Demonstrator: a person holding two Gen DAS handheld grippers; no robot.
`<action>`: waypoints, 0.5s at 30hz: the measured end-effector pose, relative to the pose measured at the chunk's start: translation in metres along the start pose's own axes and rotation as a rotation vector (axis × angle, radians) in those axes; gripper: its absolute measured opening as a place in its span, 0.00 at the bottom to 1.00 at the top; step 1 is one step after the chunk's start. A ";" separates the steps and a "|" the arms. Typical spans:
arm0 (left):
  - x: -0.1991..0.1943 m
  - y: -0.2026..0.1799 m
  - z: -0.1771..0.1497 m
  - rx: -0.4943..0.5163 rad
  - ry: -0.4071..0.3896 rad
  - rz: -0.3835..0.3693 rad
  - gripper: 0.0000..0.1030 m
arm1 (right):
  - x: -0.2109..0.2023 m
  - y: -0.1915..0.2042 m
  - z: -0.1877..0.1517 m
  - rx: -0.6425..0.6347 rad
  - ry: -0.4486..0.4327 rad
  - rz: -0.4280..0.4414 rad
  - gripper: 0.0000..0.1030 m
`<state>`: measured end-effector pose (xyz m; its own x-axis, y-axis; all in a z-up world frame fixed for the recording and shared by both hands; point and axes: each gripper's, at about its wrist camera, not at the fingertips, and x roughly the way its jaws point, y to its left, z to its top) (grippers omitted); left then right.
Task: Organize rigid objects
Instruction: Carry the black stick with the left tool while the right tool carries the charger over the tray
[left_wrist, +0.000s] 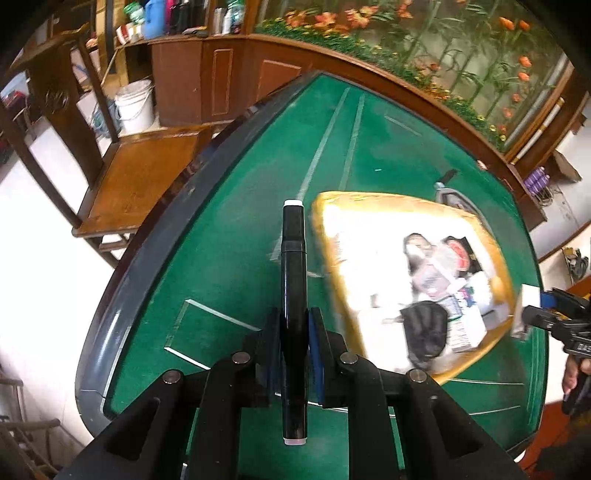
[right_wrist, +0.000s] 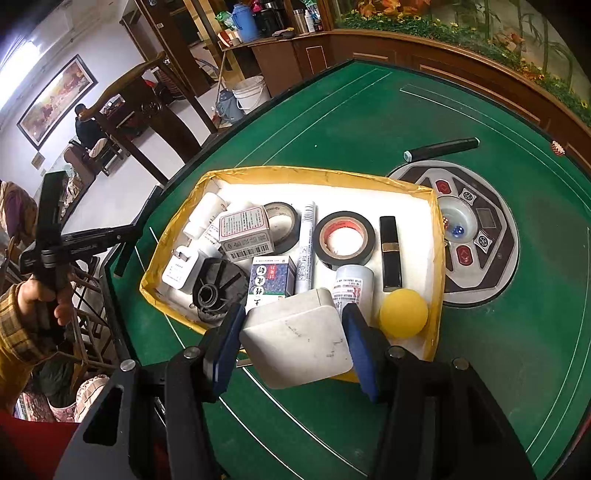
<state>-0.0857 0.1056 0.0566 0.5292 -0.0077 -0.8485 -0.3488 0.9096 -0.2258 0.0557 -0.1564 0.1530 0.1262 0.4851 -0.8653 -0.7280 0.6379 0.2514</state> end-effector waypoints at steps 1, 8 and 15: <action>-0.002 -0.007 0.001 0.010 -0.002 -0.009 0.14 | -0.001 -0.002 -0.001 0.000 -0.002 -0.002 0.52; 0.005 -0.058 0.006 0.084 0.013 -0.053 0.14 | -0.015 -0.023 -0.010 0.028 -0.023 -0.023 0.52; 0.029 -0.088 0.008 0.122 0.058 -0.057 0.14 | -0.023 -0.035 -0.010 0.041 -0.038 -0.027 0.52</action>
<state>-0.0334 0.0282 0.0555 0.4988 -0.0819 -0.8628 -0.2209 0.9506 -0.2180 0.0714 -0.1959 0.1597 0.1718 0.4895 -0.8549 -0.6960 0.6745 0.2463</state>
